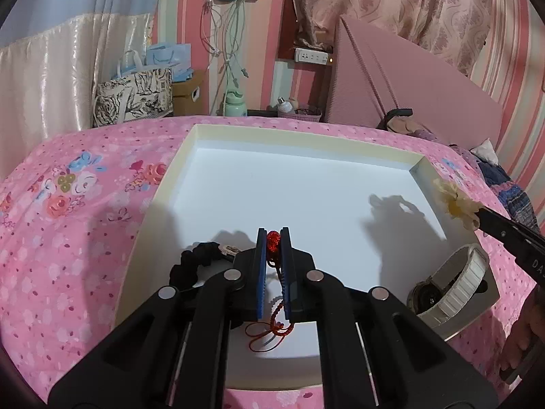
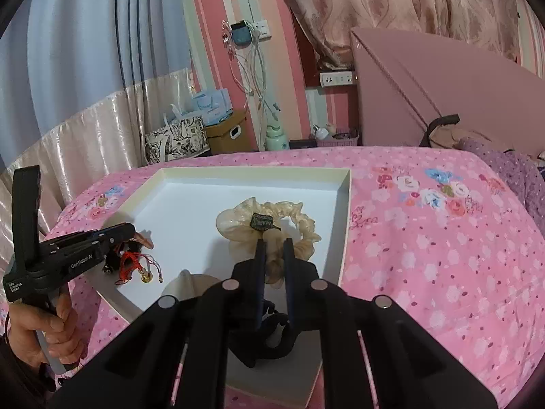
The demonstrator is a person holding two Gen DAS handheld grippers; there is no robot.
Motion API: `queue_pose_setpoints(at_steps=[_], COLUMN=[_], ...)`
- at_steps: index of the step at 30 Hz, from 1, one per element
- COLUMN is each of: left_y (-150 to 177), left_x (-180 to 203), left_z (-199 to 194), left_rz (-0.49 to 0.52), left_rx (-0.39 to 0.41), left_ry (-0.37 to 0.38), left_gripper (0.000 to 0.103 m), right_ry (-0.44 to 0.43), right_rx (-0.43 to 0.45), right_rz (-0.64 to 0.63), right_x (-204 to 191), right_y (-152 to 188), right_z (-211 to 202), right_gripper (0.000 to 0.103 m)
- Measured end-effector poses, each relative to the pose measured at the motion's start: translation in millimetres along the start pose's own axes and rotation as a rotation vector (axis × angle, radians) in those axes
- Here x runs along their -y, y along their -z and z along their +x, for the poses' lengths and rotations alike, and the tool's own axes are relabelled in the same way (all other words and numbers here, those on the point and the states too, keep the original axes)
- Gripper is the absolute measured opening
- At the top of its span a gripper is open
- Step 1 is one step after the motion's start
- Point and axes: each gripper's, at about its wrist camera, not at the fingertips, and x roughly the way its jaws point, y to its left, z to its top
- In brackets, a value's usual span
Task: Organize jewelry
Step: 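Carry the red cord and beige scrunchie over the white tray with both tools, then open both tools to drop the items into the tray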
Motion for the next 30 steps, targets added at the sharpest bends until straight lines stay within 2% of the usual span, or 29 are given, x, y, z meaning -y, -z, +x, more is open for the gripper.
queue_pose_setpoints(at_steps=[8, 9, 13, 15, 19, 23, 30], left_y=[0.4, 0.9, 1.3, 1.3, 0.9, 0.4, -4.4], left_x=[4.4, 4.4, 4.9, 4.6, 3.6, 2.7, 0.3], left_z=[3.7, 3.3, 3.6, 3.7, 2.6, 1.9, -8.7], left_rz=[0.008, 0.009, 0.016, 0.015, 0.008, -0.003, -0.028], left_rx=[-0.006, -0.006, -0.003, -0.003, 0.0, 0.003, 0.027], left_ry=[-0.002, 0.001, 0.001, 0.001, -0.002, -0.004, 0.007], left_gripper=[0.006, 0.007, 0.007, 0.008, 0.024, 0.032, 0.032], right_ry=[0.009, 0.009, 0.013, 0.014, 0.019, 0.019, 0.027], right_rx=[-0.042, -0.045, -0.04, -0.037, -0.029, -0.022, 0.003], right_rz=[0.001, -0.001, 0.002, 0.007, 0.014, 0.019, 0.024], right_x=[-0.7, -1.4, -2.5, -1.4, -0.4, 1.2, 3.5], right_y=[5.2, 5.7, 6.3, 6.4, 6.1, 5.9, 4.1], right_z=[12.0, 12.8, 12.6, 12.2, 10.8, 8.9, -0.2], right_gripper=[0.011, 0.013, 0.014, 0.018, 0.03, 0.03, 0.03])
